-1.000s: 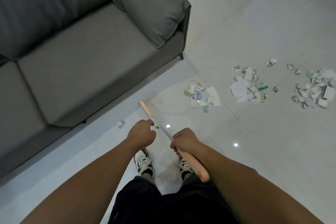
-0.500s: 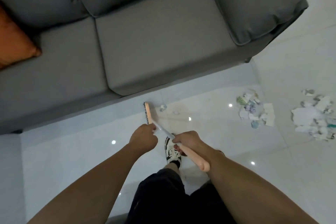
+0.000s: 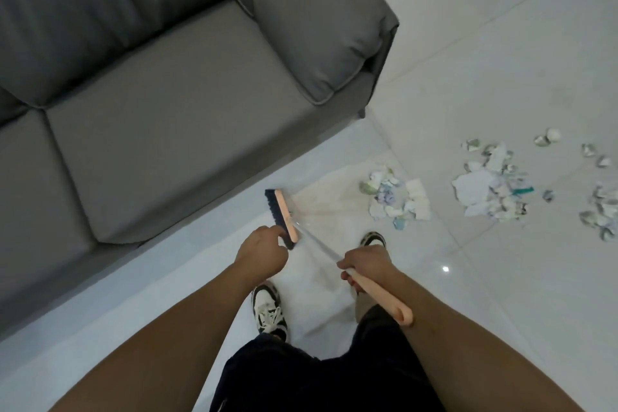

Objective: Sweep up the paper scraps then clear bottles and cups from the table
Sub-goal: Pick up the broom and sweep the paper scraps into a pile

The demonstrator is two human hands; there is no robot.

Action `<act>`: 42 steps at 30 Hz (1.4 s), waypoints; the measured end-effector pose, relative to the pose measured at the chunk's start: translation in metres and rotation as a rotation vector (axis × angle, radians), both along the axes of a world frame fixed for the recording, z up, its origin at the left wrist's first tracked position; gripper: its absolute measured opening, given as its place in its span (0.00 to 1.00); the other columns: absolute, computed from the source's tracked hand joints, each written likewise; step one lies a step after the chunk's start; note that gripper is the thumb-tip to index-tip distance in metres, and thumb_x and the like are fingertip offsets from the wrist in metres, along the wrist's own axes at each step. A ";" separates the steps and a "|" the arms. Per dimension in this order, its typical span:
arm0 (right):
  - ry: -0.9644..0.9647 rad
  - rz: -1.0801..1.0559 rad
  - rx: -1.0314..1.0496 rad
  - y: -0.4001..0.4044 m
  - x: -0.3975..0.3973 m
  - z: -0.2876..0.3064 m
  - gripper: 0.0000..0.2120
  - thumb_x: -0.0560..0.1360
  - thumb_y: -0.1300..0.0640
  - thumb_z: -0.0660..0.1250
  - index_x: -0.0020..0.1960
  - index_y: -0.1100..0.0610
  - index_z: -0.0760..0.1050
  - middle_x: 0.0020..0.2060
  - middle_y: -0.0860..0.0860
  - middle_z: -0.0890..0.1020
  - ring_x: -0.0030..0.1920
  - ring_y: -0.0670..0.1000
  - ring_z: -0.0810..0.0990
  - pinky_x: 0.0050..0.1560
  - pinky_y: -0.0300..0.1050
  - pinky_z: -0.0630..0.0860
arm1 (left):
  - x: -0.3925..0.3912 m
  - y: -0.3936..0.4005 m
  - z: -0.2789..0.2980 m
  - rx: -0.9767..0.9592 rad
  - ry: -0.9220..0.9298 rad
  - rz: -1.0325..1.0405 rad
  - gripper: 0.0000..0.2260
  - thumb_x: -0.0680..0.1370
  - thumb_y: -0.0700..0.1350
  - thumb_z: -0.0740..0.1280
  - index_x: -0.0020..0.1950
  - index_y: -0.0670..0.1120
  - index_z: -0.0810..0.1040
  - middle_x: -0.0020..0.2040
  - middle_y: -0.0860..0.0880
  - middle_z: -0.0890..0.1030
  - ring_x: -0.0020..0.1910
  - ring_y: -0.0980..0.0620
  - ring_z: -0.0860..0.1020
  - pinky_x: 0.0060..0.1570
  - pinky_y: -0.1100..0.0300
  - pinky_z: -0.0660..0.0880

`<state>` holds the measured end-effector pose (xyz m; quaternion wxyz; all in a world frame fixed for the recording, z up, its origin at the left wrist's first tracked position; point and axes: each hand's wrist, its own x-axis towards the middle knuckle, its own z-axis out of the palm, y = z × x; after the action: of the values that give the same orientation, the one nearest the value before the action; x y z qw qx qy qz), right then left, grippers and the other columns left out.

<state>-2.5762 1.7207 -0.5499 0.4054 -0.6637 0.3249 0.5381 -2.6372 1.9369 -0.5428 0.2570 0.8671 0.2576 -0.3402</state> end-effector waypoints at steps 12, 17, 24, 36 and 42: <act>-0.203 -0.212 -0.191 -0.235 0.148 0.029 0.09 0.69 0.68 0.76 0.46 0.71 0.80 0.32 0.64 0.82 0.21 0.54 0.78 0.23 0.40 0.74 | 0.191 -0.189 0.009 -0.088 -0.043 -0.371 0.21 0.75 0.43 0.60 0.69 0.51 0.71 0.64 0.49 0.73 0.62 0.49 0.73 0.52 0.62 0.67; -0.242 -0.305 -0.233 -0.268 0.178 0.029 0.12 0.68 0.69 0.75 0.49 0.74 0.78 0.30 0.64 0.80 0.20 0.55 0.77 0.23 0.41 0.74 | 0.248 -0.214 0.015 -0.081 -0.061 -0.510 0.21 0.75 0.42 0.61 0.69 0.50 0.72 0.63 0.48 0.74 0.60 0.48 0.73 0.50 0.62 0.66; -0.317 -0.353 -0.287 -0.254 0.195 0.037 0.11 0.68 0.71 0.68 0.47 0.77 0.76 0.31 0.62 0.76 0.24 0.58 0.79 0.26 0.47 0.76 | 0.320 -0.223 0.019 -0.081 -0.039 -0.675 0.21 0.75 0.43 0.61 0.68 0.49 0.72 0.63 0.47 0.73 0.57 0.48 0.74 0.49 0.60 0.67; -0.289 -0.964 -0.369 -0.157 0.225 0.053 0.15 0.64 0.70 0.69 0.48 0.77 0.75 0.33 0.60 0.71 0.23 0.56 0.74 0.24 0.43 0.72 | 0.458 -0.239 0.019 -0.157 -0.017 -1.283 0.22 0.76 0.43 0.60 0.71 0.48 0.70 0.65 0.45 0.72 0.63 0.47 0.71 0.59 0.58 0.67; -0.225 -1.367 -0.409 -0.077 0.197 0.070 0.05 0.67 0.69 0.67 0.36 0.63 0.73 0.29 0.59 0.73 0.18 0.54 0.73 0.23 0.41 0.72 | 0.482 -0.239 0.029 -0.119 -0.029 -1.566 0.21 0.77 0.44 0.60 0.71 0.47 0.70 0.66 0.43 0.72 0.65 0.46 0.71 0.61 0.57 0.67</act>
<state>-2.3793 1.6433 -0.4795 0.5502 -0.4262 0.7178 0.0208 -2.1555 1.6978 -0.5137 -0.0085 0.7854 -0.4507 -0.4243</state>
